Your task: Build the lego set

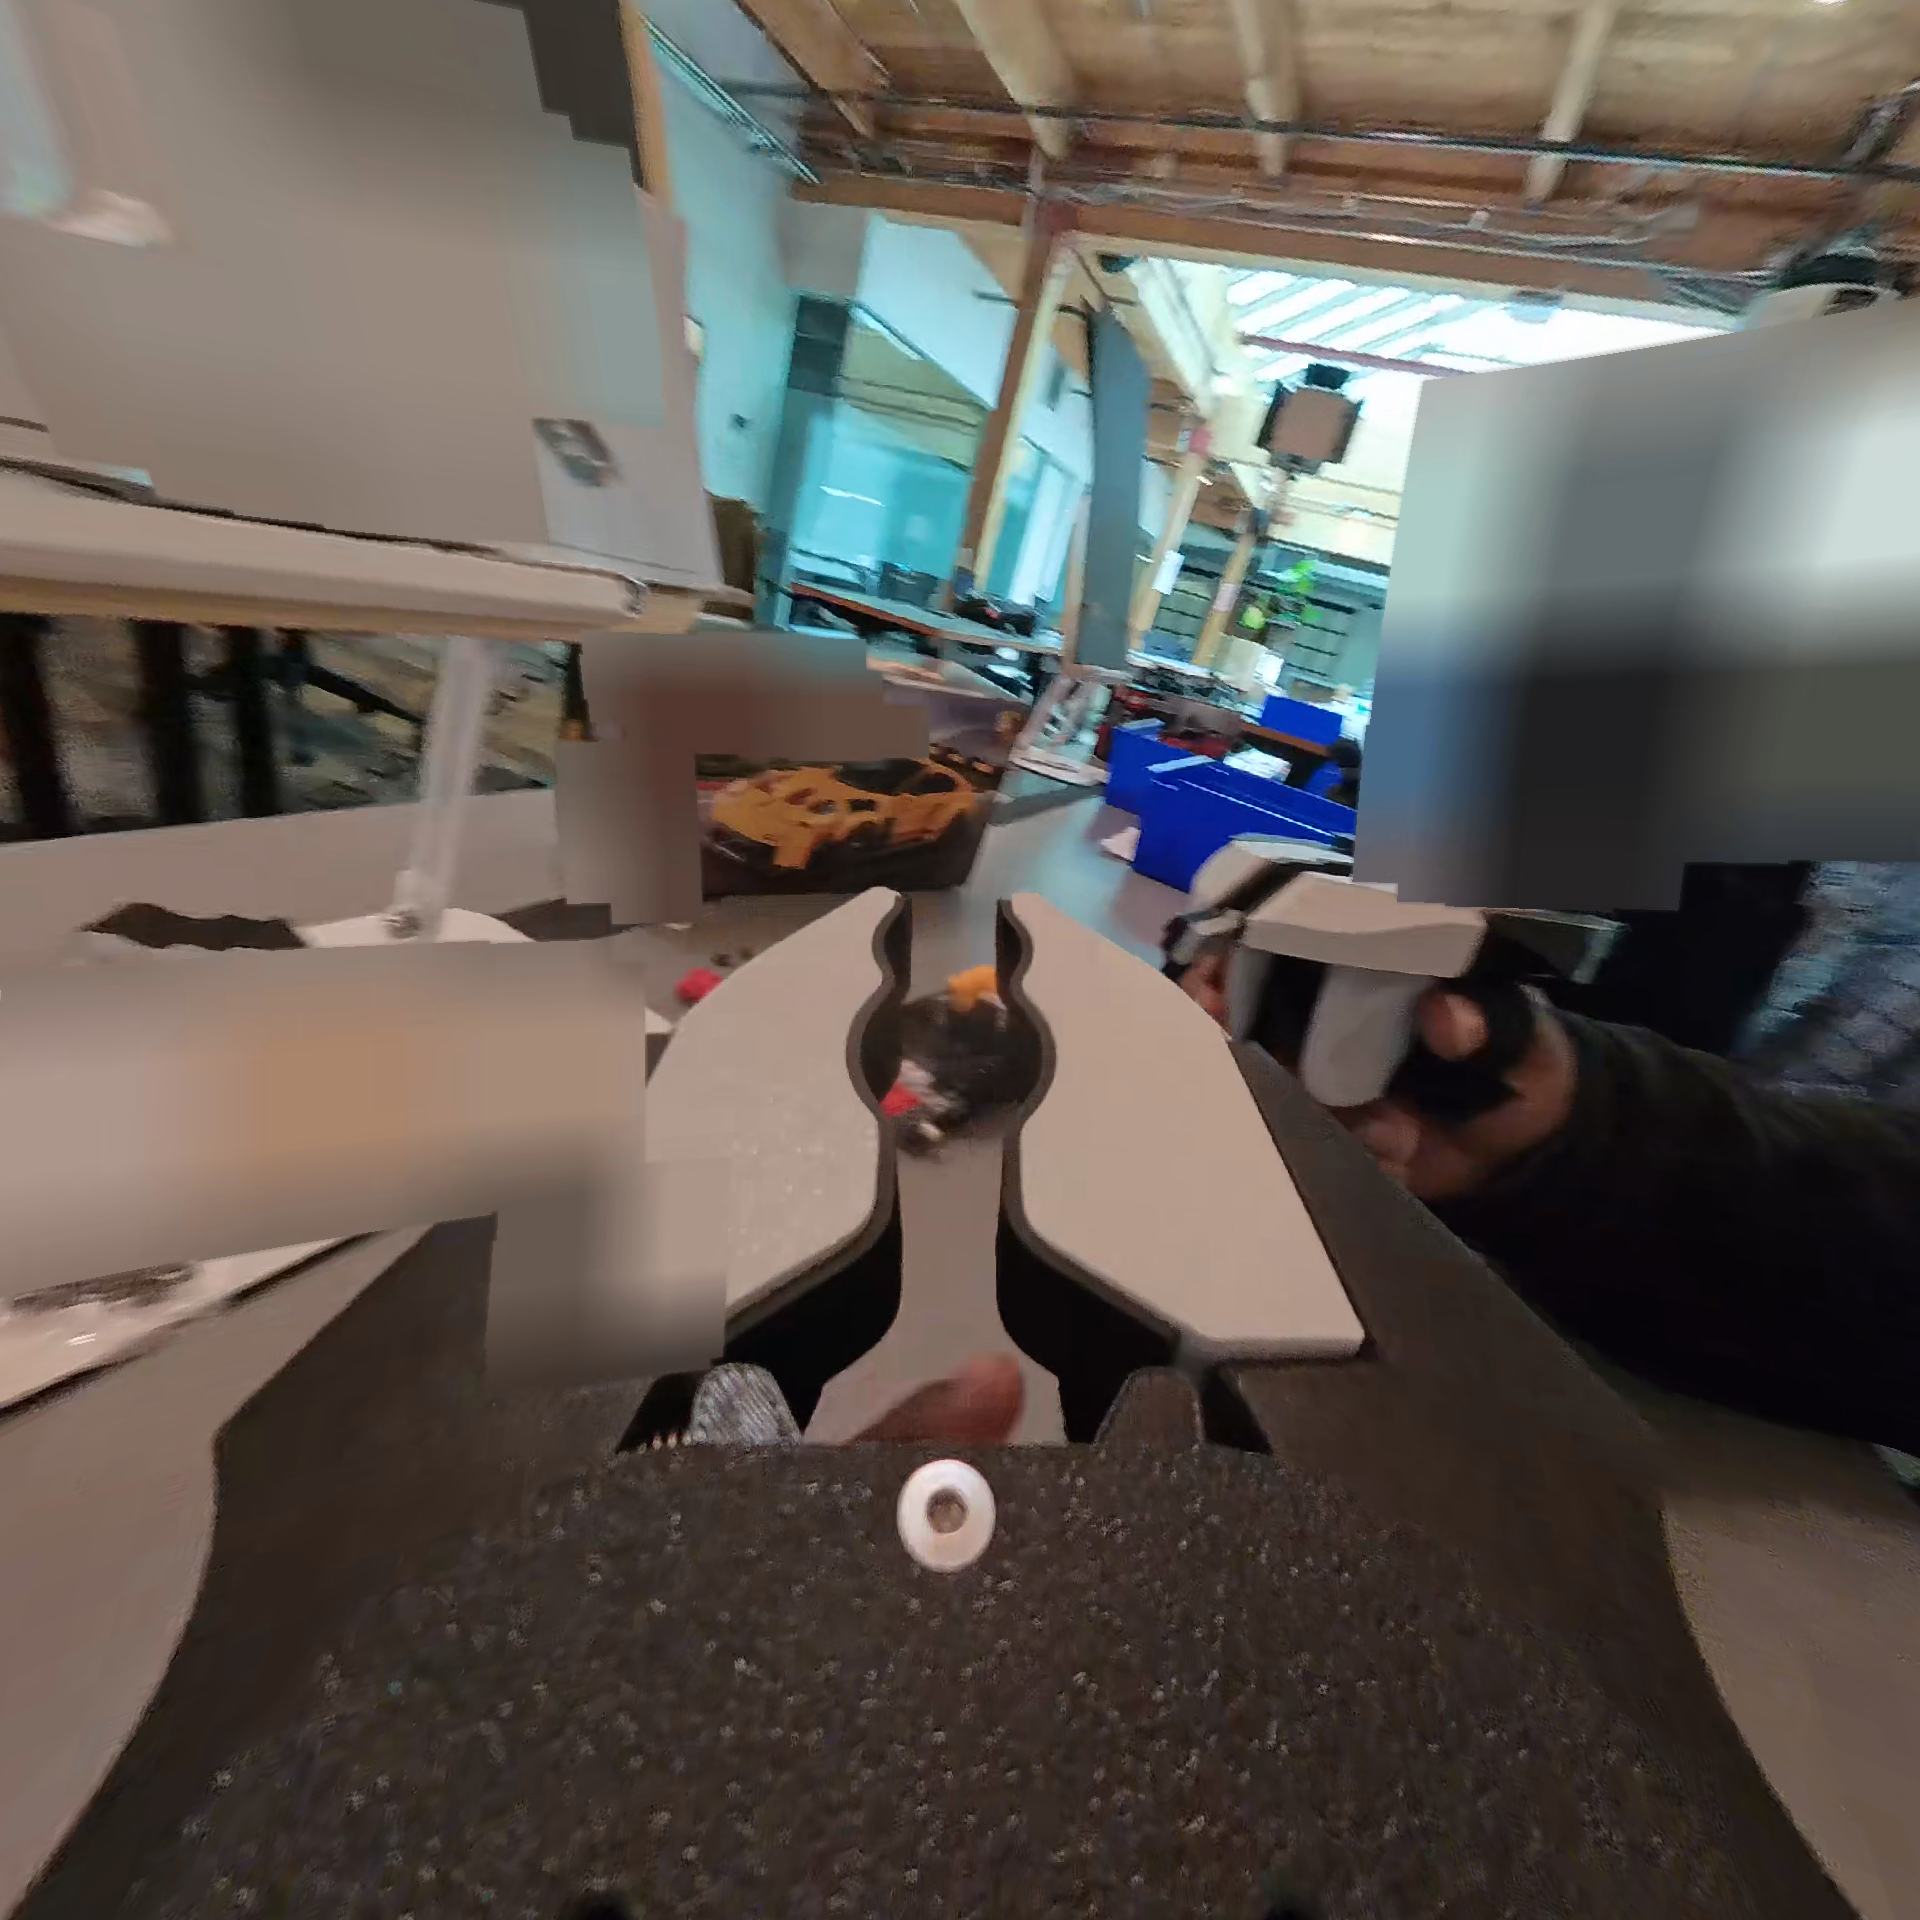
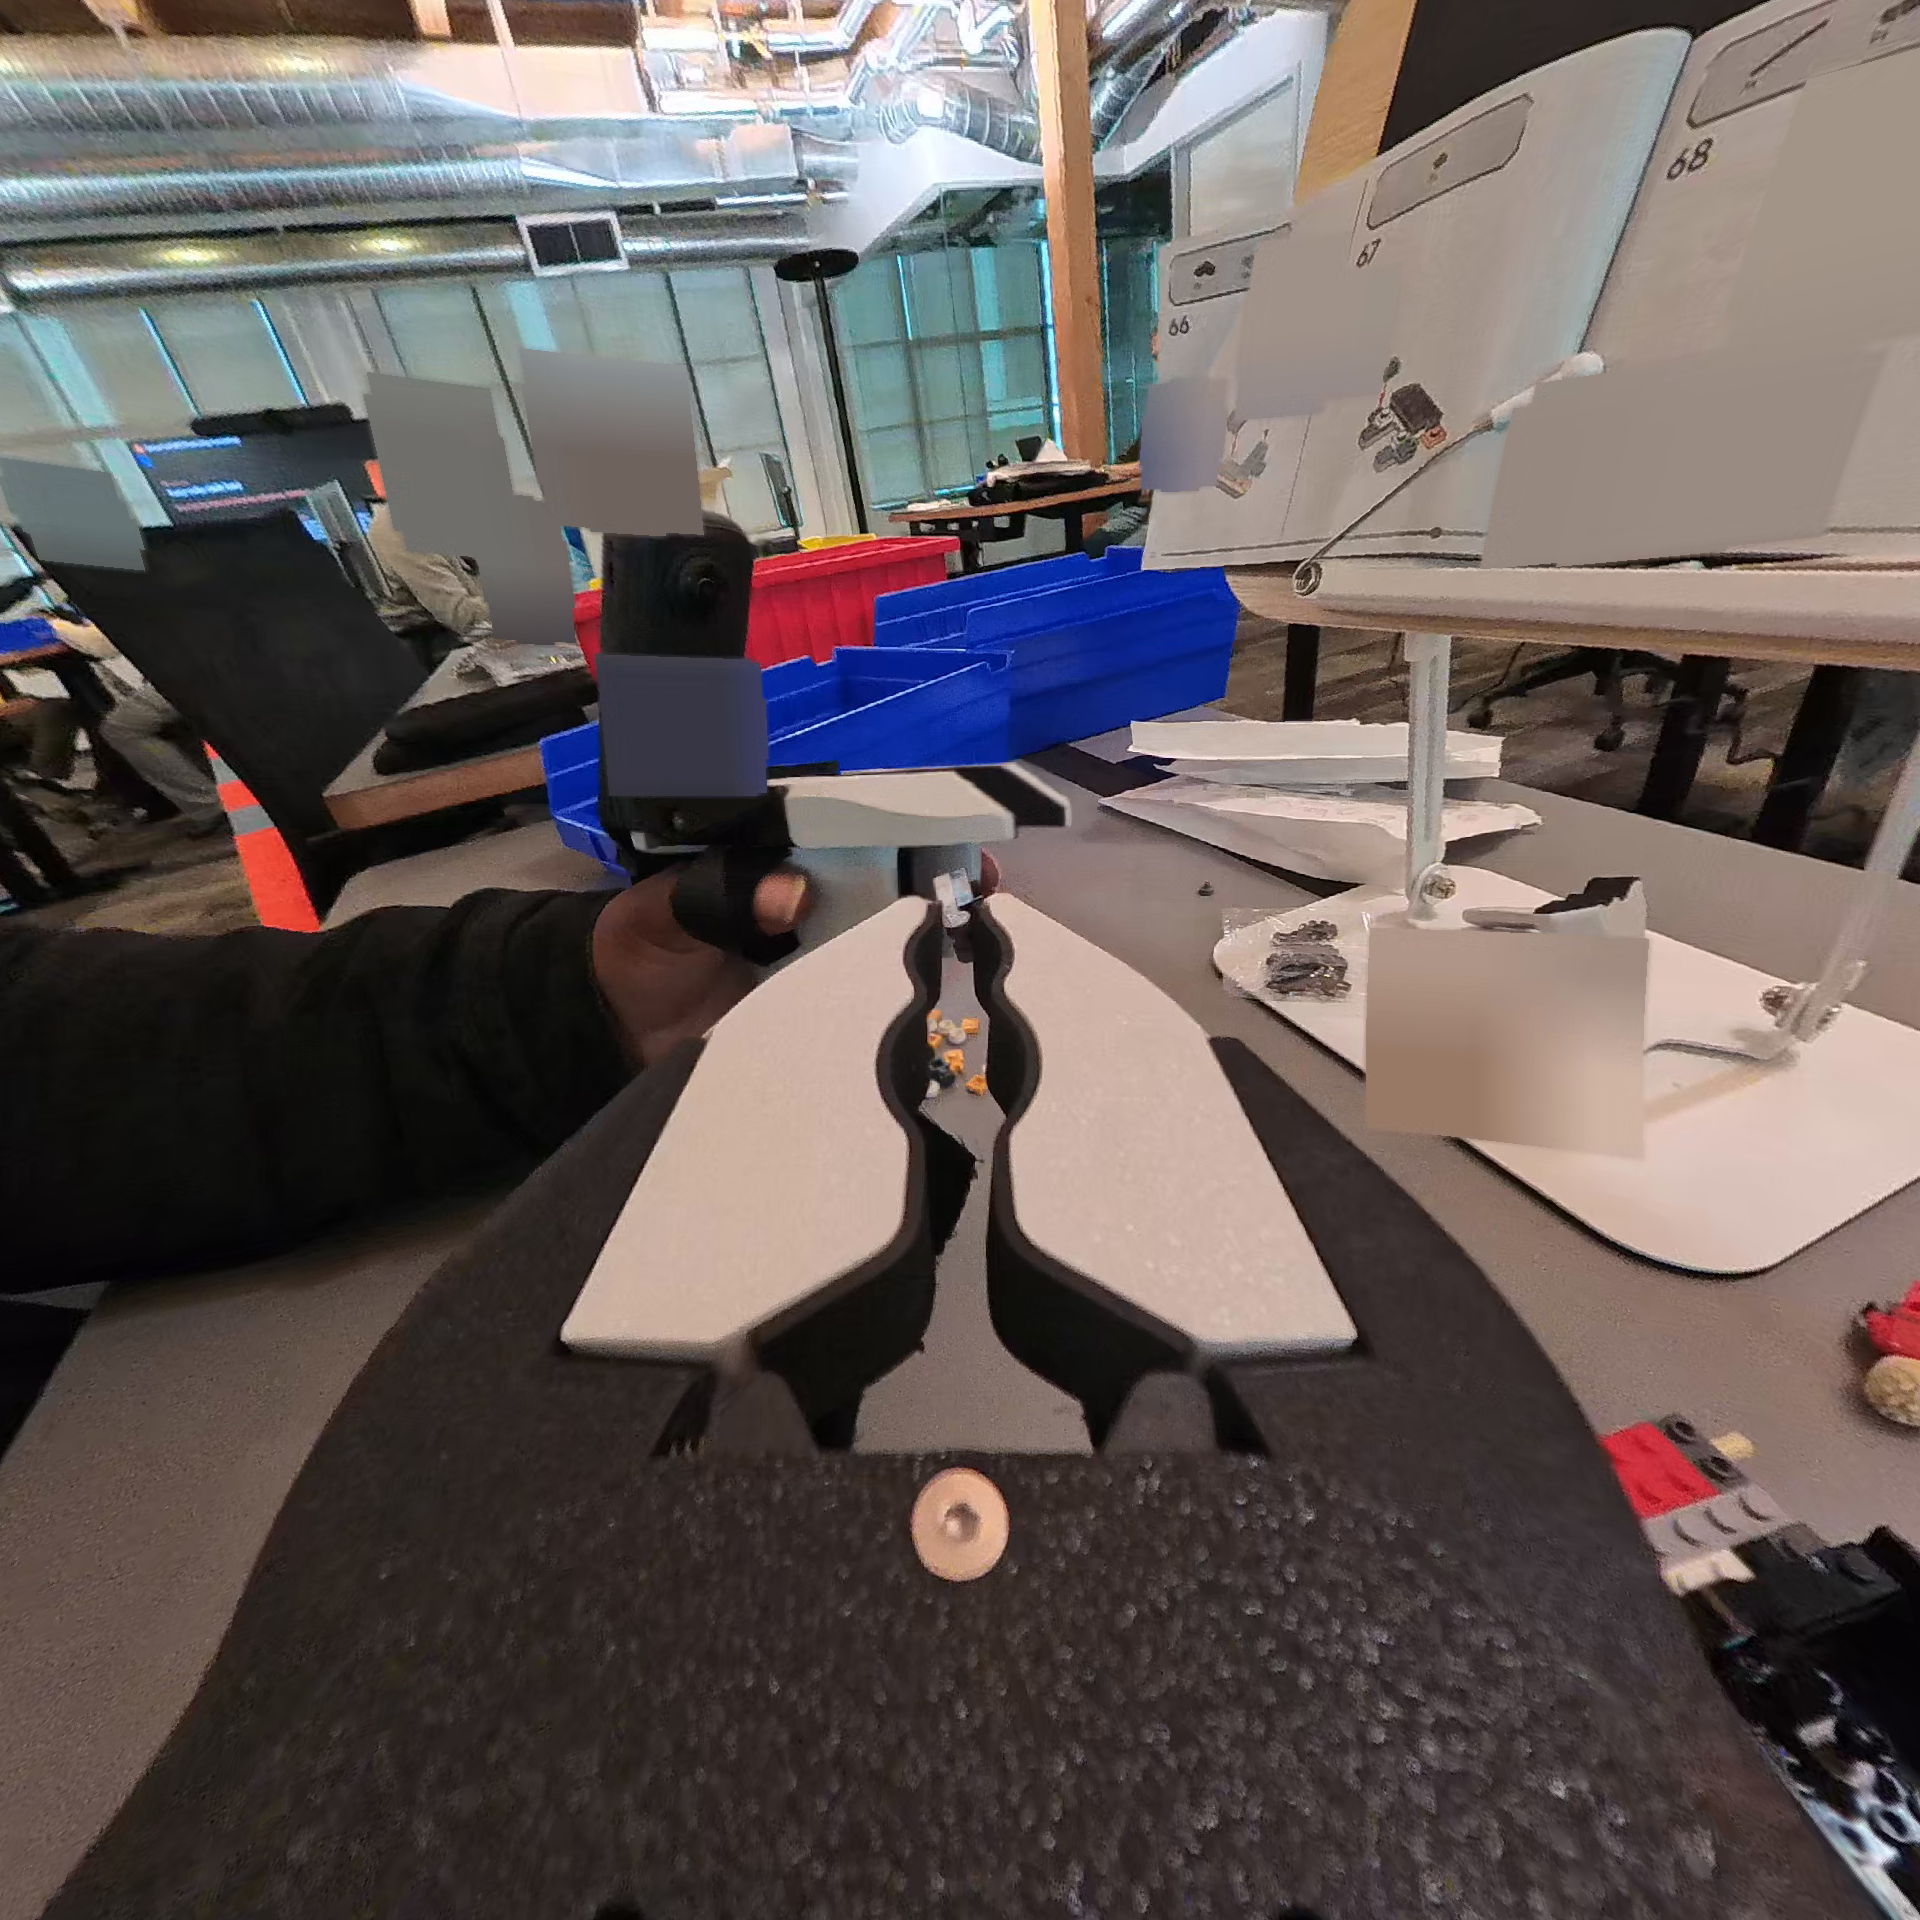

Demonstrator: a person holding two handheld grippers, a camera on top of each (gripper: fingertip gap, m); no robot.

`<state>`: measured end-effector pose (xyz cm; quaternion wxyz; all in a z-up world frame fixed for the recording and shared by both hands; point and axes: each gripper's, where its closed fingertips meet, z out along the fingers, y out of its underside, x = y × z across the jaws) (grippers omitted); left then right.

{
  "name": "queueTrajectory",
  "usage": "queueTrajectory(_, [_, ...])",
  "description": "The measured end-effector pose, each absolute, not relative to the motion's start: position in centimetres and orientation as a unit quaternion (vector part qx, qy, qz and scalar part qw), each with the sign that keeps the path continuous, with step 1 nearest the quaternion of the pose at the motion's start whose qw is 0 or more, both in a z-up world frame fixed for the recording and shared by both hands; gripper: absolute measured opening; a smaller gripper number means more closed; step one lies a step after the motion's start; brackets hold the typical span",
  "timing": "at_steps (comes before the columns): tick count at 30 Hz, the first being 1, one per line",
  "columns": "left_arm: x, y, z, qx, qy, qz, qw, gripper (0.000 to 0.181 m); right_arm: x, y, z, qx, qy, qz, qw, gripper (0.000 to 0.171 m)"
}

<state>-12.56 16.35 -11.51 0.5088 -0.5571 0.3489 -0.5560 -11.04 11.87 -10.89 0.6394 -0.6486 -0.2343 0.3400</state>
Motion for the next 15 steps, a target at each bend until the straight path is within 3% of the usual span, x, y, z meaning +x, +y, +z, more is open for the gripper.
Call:
queueTrajectory(6, [-12.1, 14.2, -11.7, -0.541, 0.392, -0.585, 0.460, 0.018, -10.9, 12.1, -11.3, -0.651, -0.225, 0.363, 0.627, 0.005])
queueTrajectory(10, [-11.5, 13.4, -11.6, -0.537, 0.434, -0.544, 0.476, 0.020, -10.8, 12.2, -11.7, -0.655, -0.225, 0.360, 0.625, 0.005])
queueTrajectory(15, [-11.7, 13.5, -12.2, -0.544, 0.452, -0.521, 0.479, 0.003, -10.4, 12.4, -11.9, -0.657, -0.224, 0.357, 0.625, 0.005])
